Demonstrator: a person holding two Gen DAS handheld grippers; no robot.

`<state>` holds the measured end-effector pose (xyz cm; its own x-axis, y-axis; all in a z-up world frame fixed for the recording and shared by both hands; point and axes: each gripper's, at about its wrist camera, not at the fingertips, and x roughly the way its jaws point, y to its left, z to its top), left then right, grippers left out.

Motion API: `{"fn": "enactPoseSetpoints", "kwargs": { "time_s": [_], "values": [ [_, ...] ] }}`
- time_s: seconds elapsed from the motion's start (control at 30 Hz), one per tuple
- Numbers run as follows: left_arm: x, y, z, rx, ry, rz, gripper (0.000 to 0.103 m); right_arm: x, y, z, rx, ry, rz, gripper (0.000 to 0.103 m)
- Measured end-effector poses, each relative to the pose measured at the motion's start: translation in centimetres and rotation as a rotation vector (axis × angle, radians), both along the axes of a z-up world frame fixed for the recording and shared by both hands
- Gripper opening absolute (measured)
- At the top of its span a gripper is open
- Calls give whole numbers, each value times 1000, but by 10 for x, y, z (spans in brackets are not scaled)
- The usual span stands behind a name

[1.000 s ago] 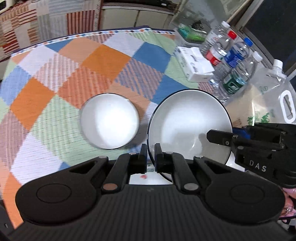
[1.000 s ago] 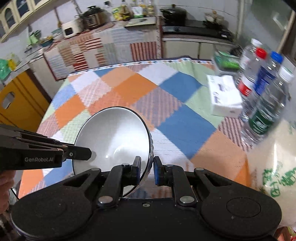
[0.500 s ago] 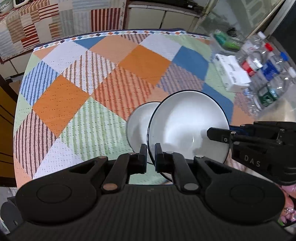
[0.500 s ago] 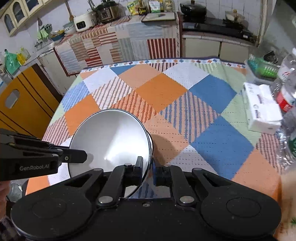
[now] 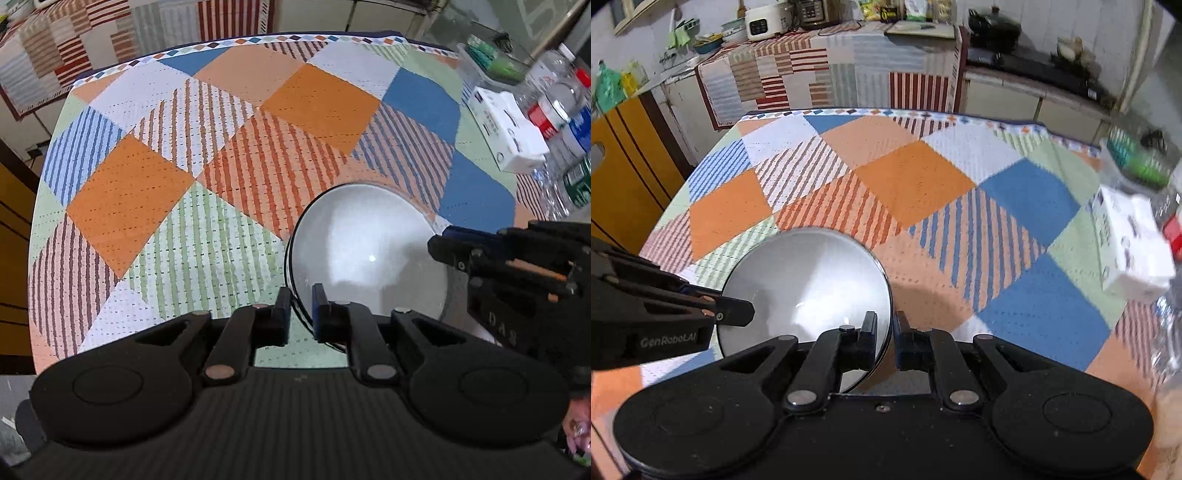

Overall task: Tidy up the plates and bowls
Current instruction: 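Open the left tool and move it to the third white bowl by the rice bag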

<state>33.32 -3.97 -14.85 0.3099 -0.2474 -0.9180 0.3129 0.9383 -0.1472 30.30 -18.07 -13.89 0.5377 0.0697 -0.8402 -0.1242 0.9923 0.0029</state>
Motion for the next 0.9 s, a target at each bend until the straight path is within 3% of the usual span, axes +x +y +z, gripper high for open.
{"fn": "enactPoseSetpoints", "kwargs": {
  "time_s": [0.2, 0.3, 0.37, 0.57, 0.67, 0.9],
  "values": [
    [-1, 5, 1, -26, -4, 7, 12, -3, 12, -1, -27, -13, 50, 11],
    [-7, 8, 8, -33, -7, 7, 20, -9, 11, 0, -15, 0, 36, 11],
    [-11, 10, 14, -31, -19, -2, 32, -15, 13, 1, -35, 8, 34, 12],
    [-27, 17, 32, -37, -32, -9, 40, -34, 8, 7, -41, 19, 22, 13],
    [-39, 17, 42, -39, -31, -30, 41, -44, 3, 14, -59, 31, 7, 27],
    [-69, 5, 71, -31, -30, -117, 48, -71, -7, 35, -102, 12, 2, 42]
  ]
}}
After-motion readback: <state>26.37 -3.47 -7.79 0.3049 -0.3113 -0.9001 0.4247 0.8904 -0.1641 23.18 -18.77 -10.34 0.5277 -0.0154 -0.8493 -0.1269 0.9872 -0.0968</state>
